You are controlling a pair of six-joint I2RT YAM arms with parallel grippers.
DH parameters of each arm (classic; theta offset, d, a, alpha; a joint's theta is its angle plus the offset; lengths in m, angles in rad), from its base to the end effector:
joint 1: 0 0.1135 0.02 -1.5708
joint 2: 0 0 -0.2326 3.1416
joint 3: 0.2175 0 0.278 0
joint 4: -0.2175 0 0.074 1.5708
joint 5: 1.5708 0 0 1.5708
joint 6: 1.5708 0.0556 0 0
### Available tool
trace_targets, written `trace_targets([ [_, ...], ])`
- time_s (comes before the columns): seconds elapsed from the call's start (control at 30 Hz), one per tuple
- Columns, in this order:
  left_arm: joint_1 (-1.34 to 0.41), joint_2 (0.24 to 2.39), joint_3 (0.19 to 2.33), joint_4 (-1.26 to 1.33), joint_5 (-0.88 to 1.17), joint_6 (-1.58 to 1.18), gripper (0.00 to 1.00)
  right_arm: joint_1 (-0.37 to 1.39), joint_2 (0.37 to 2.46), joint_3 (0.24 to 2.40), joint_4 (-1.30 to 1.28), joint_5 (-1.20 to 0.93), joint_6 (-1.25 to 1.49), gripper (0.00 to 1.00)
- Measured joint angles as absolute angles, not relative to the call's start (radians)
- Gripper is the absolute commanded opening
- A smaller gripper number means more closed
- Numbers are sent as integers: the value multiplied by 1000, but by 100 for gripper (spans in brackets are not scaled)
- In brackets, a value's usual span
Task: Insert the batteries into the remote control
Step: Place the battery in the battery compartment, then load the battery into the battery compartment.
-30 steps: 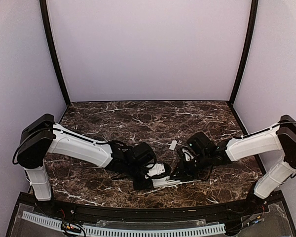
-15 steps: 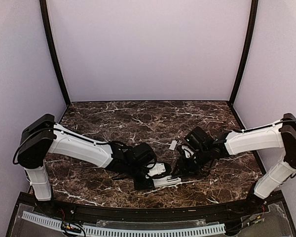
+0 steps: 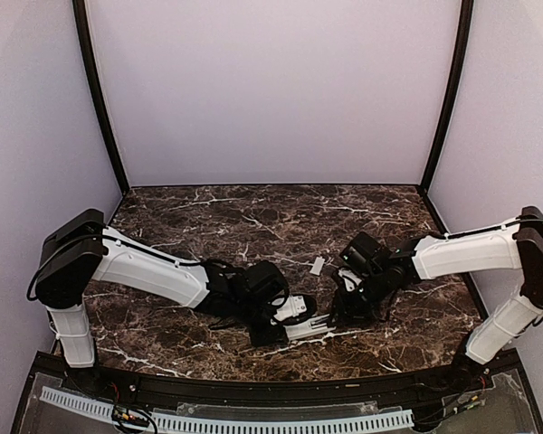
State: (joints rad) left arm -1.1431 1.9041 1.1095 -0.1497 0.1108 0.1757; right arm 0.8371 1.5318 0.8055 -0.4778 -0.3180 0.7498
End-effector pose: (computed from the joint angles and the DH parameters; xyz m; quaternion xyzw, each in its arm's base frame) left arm 0.1623 -0.3709 0.0769 0.5954 0.7403 -0.1897 0.2479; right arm 0.1874 0.2338 0.0921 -0.0712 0.9687 0.2375 0.0153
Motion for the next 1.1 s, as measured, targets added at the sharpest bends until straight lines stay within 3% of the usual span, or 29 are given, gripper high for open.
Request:
trace_targets([
  [0.23,-1143,1906,1110,-147,111,176,0,801,1526,843,-522,-321,700,33],
  [1.1,-1143,1918,1125,-148,110,176,0,748,1534,845,-499,-375,657,7],
])
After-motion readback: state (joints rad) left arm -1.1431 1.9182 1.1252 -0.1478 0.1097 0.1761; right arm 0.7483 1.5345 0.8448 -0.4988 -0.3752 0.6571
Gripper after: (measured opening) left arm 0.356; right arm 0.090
